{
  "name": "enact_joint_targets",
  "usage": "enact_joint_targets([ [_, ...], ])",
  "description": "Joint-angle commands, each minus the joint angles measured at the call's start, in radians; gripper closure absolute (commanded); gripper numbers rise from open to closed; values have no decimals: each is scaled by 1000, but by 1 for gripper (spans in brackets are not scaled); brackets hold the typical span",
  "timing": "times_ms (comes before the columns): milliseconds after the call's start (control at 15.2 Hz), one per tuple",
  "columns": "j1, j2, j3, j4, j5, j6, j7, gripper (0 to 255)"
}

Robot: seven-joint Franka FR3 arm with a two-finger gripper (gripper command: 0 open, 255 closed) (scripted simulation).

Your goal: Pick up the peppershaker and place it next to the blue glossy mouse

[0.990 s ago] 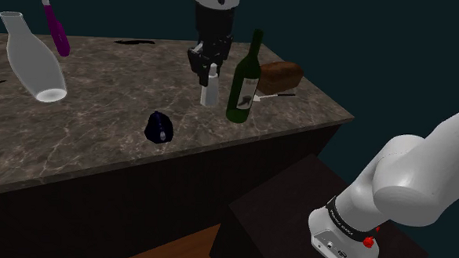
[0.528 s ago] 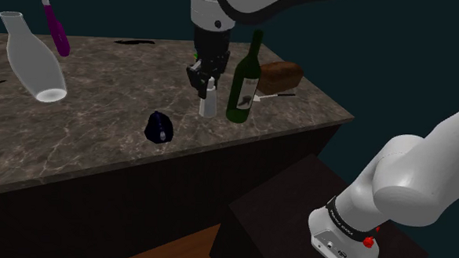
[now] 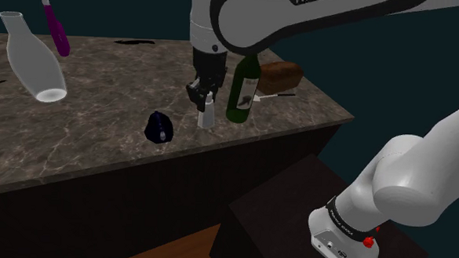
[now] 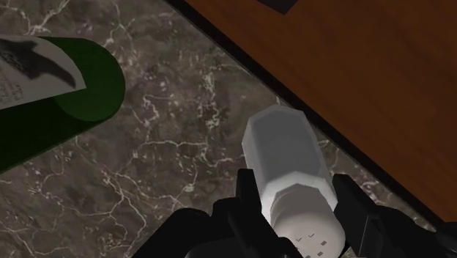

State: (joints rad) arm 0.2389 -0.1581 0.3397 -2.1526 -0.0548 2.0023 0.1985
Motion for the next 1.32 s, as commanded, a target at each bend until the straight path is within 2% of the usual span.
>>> enact_joint_targets([
  [0, 0, 6, 1, -19, -3, 25, 3, 255],
  [726, -2, 69, 9, -112, -33, 176, 36, 255],
  [1188, -2, 69, 9, -112, -33, 176, 36, 255],
  [1254, -2, 69, 9, -112, -33, 176, 36, 0],
])
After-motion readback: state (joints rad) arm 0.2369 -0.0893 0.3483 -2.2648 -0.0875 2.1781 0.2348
